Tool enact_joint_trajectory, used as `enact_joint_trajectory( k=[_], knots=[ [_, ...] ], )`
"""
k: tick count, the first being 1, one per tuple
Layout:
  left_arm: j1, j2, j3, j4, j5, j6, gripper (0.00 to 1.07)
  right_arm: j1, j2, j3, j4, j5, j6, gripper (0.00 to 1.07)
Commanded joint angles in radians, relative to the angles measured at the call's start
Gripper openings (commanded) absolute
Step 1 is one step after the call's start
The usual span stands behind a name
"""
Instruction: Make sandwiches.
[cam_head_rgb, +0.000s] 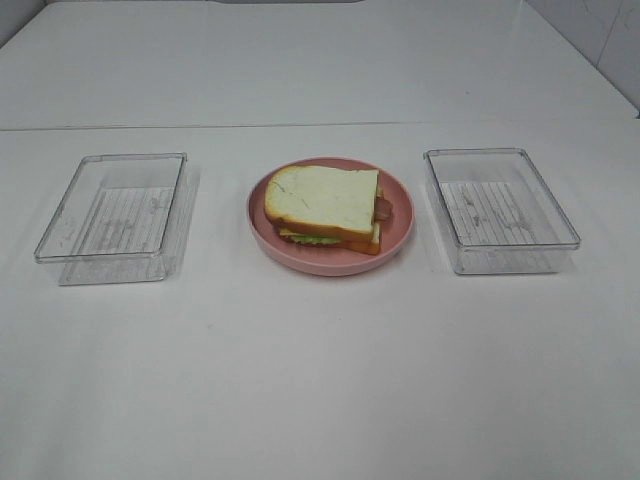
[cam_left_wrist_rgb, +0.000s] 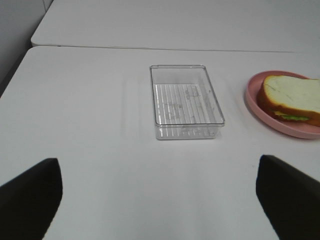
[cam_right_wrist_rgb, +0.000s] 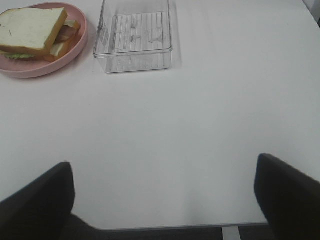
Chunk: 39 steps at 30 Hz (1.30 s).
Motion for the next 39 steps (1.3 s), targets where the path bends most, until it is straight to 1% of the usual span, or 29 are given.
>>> enact_joint_trajectory(
  k=[1, 2, 3, 4, 5, 8, 14, 17, 19, 29, 31, 32, 33, 34, 39],
  knots=[
    [-0.005, -0.039, -0.025, -0.034, 0.085, 0.022, 0.98, -0.006, -0.028, 0.003, 0.0, -0.007, -0.007, 0.94],
    [-0.005, -0.04, -0.024, -0.029, 0.155, 0.053, 0.98, -0.006, -0.028, 0.003, 0.0, -0.007, -0.007, 0.94],
    [-0.005, -0.04, -0.016, -0.029, 0.184, 0.068, 0.98, -0.006, -0.028, 0.003, 0.0, -0.007, -0.007, 0.94],
    [-0.005, -0.04, -0.016, -0.029, 0.184, 0.068, 0.98, -0.006, -0.028, 0.003, 0.0, -0.007, -0.007, 0.94],
    [-0.005, -0.04, -0.006, -0.028, 0.193, 0.089, 0.98, -0.006, -0.028, 0.003, 0.0, -0.007, -0.007, 0.94],
    [-0.005, -0.04, -0.002, -0.03, 0.191, 0.098, 0.98, -0.006, -0.028, 0.003, 0.0, -0.007, -0.007, 0.94],
    [-0.005, -0.044, 0.003, -0.022, 0.184, 0.101, 0.98, -0.006, -0.028, 0.003, 0.0, -0.007, -0.007, 0.94],
    [-0.005, -0.072, 0.003, -0.022, 0.183, 0.101, 0.98, -0.006, -0.028, 0.003, 0.0, -0.007, -0.007, 0.94],
    [-0.005, -0.12, 0.003, -0.022, 0.182, 0.101, 0.98, -0.006, -0.028, 0.003, 0.0, -0.007, -0.007, 0.94],
    [0.002, -0.103, 0.003, -0.022, 0.181, 0.101, 0.98, -0.004, -0.028, 0.003, 0.0, -0.007, -0.007, 0.94],
    [0.049, -0.116, 0.003, -0.032, 0.181, 0.101, 0.98, -0.004, -0.026, 0.003, 0.0, -0.007, -0.007, 0.94],
    [0.049, -0.116, 0.003, -0.032, 0.181, 0.101, 0.98, -0.004, -0.026, 0.003, 0.0, -0.007, -0.007, 0.94],
    [0.086, -0.116, 0.003, -0.033, 0.181, 0.101, 0.98, -0.004, -0.026, 0.003, 0.0, -0.007, -0.007, 0.94],
    [0.104, -0.116, 0.003, -0.033, 0.181, 0.101, 0.98, -0.004, -0.026, 0.003, 0.0, -0.007, -0.007, 0.94],
    [0.106, -0.116, 0.003, -0.033, 0.181, 0.101, 0.98, -0.004, -0.026, 0.003, 0.0, -0.007, -0.007, 0.94]
  ],
)
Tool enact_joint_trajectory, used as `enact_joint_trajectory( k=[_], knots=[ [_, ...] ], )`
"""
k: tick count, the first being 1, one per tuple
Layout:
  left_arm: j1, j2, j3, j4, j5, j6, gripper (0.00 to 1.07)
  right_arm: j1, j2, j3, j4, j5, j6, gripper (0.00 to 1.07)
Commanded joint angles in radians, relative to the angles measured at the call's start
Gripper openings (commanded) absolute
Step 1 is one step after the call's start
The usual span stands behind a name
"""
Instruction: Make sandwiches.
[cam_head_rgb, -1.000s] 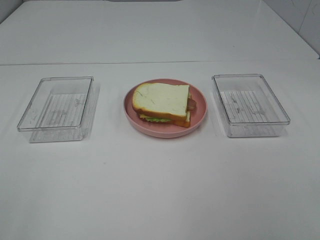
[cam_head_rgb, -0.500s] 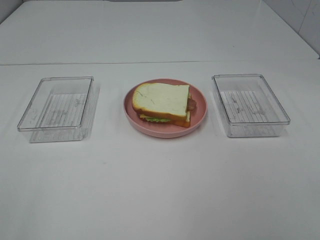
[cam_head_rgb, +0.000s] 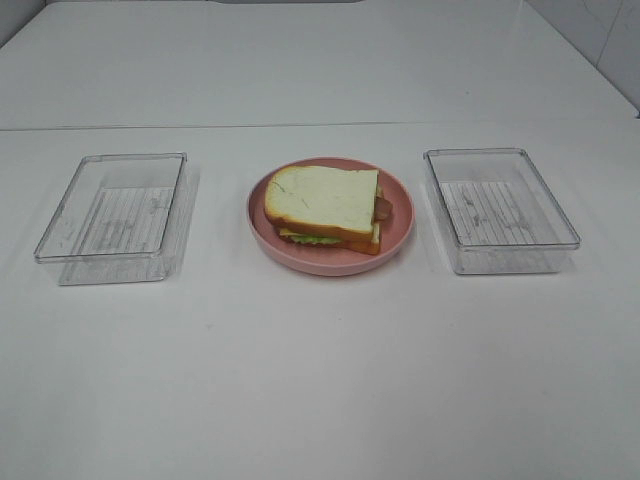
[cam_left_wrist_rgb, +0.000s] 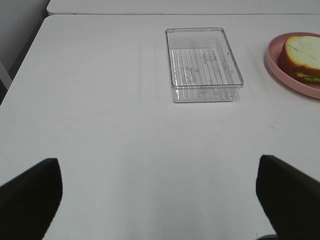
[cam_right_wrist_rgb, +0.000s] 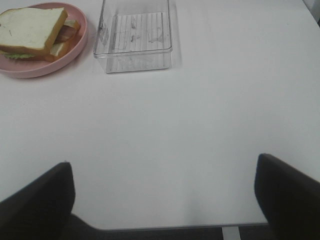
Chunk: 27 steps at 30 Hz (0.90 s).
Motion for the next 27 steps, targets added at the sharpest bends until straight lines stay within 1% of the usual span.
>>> enact_joint_trajectory(
  k=[1, 21, 22, 25, 27],
  knots=[
    [0.005, -0.023, 0.0, -0.011, -0.009, 0.003, 0.98, -0.004, -0.026, 0.003, 0.0, -0.007, -0.007, 0.94],
    [0.005, -0.022, 0.0, -0.012, -0.009, 0.003, 0.98, -0.004, -0.026, 0.003, 0.0, -0.007, -0.007, 0.94],
    [0.03, -0.022, 0.0, -0.015, -0.009, 0.003, 0.98, -0.004, -0.026, 0.003, 0.0, -0.007, -0.007, 0.94],
    [0.052, -0.022, 0.0, -0.017, -0.009, 0.003, 0.98, -0.004, -0.026, 0.003, 0.0, -0.007, -0.007, 0.94],
    [0.052, -0.022, 0.0, -0.017, -0.009, 0.003, 0.98, -0.004, -0.026, 0.003, 0.0, -0.007, -0.007, 0.94]
  ],
)
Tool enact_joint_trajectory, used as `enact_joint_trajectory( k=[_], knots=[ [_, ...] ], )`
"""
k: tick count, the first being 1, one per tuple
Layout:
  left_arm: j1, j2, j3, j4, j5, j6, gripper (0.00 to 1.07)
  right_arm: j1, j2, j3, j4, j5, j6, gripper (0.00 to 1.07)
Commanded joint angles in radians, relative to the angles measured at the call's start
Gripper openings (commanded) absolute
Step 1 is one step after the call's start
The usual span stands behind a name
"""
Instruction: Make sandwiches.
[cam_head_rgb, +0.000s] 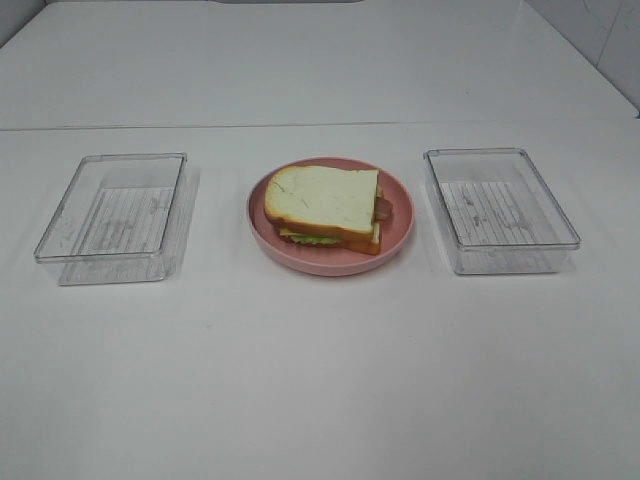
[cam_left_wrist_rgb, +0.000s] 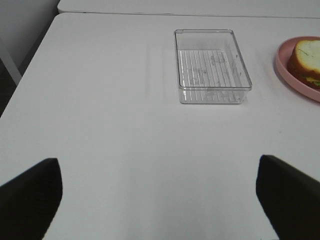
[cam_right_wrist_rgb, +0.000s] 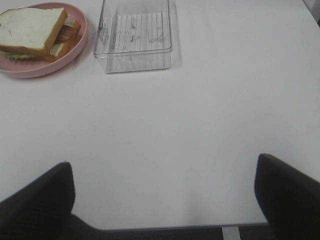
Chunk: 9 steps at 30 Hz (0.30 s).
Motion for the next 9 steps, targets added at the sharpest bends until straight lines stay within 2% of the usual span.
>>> enact_joint_trajectory(
  k=[1, 9],
  knots=[
    [0.004, -0.022, 0.0, -0.009, -0.008, 0.003, 0.98, -0.004, -0.026, 0.003, 0.0, -0.007, -0.007, 0.94],
    [0.004, -0.022, 0.0, -0.01, -0.008, 0.003, 0.98, -0.004, -0.026, 0.003, 0.0, -0.007, -0.007, 0.94]
  ],
)
